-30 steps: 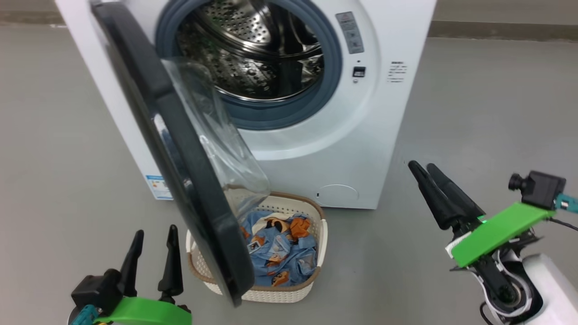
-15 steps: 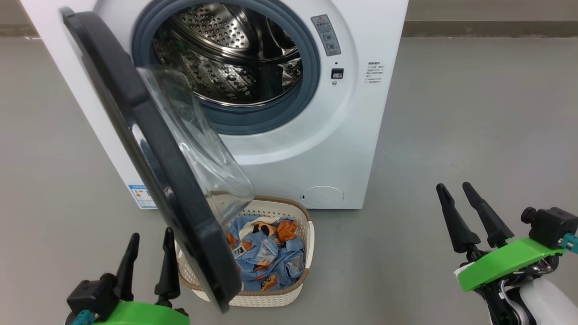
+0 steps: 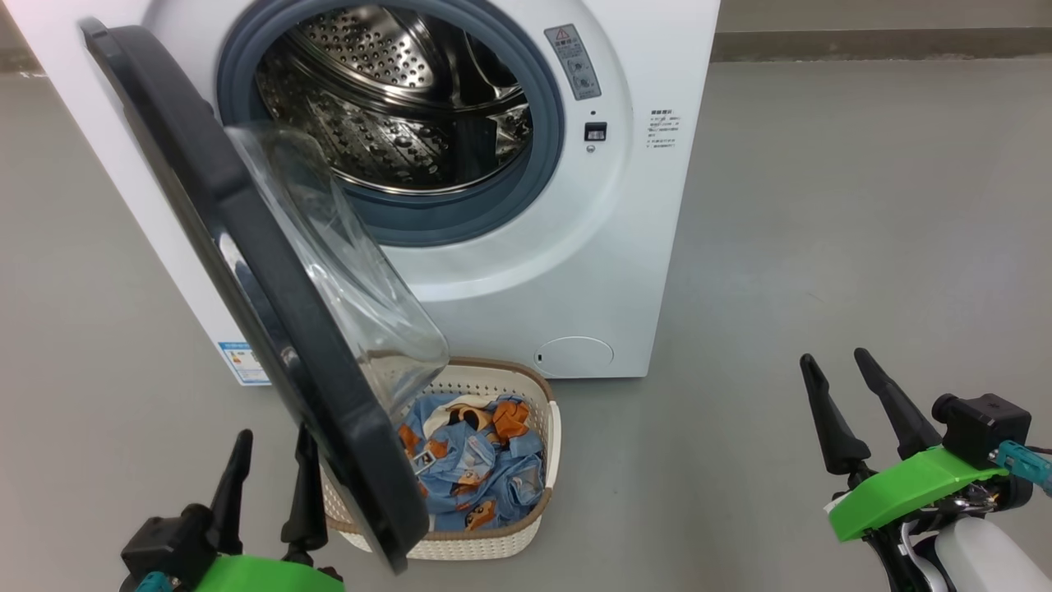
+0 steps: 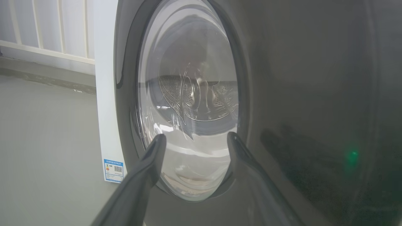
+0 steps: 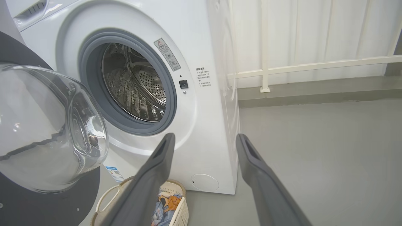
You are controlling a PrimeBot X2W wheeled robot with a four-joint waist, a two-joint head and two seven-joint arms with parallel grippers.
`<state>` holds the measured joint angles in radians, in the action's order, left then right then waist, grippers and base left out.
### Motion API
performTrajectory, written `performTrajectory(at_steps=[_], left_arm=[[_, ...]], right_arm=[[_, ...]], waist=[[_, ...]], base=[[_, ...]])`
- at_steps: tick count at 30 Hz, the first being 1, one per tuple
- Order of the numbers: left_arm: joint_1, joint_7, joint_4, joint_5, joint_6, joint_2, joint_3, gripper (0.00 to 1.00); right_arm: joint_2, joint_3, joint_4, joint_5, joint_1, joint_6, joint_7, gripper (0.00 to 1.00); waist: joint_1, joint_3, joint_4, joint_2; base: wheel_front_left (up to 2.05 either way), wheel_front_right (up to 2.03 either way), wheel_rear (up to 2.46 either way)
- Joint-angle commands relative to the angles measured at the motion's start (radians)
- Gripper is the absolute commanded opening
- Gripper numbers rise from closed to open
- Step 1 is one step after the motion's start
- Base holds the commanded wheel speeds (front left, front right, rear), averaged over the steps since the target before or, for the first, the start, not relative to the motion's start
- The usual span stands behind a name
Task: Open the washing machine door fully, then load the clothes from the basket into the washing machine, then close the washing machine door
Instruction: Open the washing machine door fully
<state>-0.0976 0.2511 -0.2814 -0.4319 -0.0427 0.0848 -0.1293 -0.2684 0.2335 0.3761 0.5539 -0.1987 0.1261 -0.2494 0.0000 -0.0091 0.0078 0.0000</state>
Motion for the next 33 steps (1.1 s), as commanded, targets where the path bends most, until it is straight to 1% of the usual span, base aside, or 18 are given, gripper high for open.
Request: performTrajectory(at_steps=[1, 6, 11, 32, 33], left_arm=[[-0.021, 0.01, 0.031, -0.007, 0.005, 0.021, 0.029, 1.0], [-0.023, 0.01, 0.03, -0.008, 0.006, 0.021, 0.027, 1.0], [-0.024, 0.01, 0.027, -0.011, 0.007, 0.022, 0.026, 1.0], [-0.027, 0.011, 0.023, -0.016, 0.008, 0.027, 0.025, 1.0], [-0.027, 0.011, 0.022, -0.017, 0.007, 0.027, 0.024, 0.77]], right_arm=[[0.0, 0.004, -0.018, -0.019, -0.04, 0.005, -0.012, 1.0], [0.024, -0.025, -0.02, -0.061, -0.033, 0.005, -0.012, 1.0], [0.035, -0.034, -0.02, -0.075, -0.03, 0.005, -0.012, 1.0], [0.042, -0.045, -0.008, -0.089, -0.031, 0.005, -0.012, 1.0], [0.042, -0.045, -0.008, -0.088, -0.031, 0.005, -0.012, 1.0]], waist=[[0.0, 0.0, 0.001, 0.0], [0.0, 0.0, 0.008, 0.0], [0.0, 0.0, 0.013, 0.0], [0.0, 0.004, 0.017, 0.0], [0.0, 0.004, 0.018, 0.0]], base=[[0.0, 0.0, 0.0], [0.0, 0.0, 0.0], [0.0, 0.0, 0.0], [0.0, 0.0, 0.0], [0.0, 0.0, 0.0]])
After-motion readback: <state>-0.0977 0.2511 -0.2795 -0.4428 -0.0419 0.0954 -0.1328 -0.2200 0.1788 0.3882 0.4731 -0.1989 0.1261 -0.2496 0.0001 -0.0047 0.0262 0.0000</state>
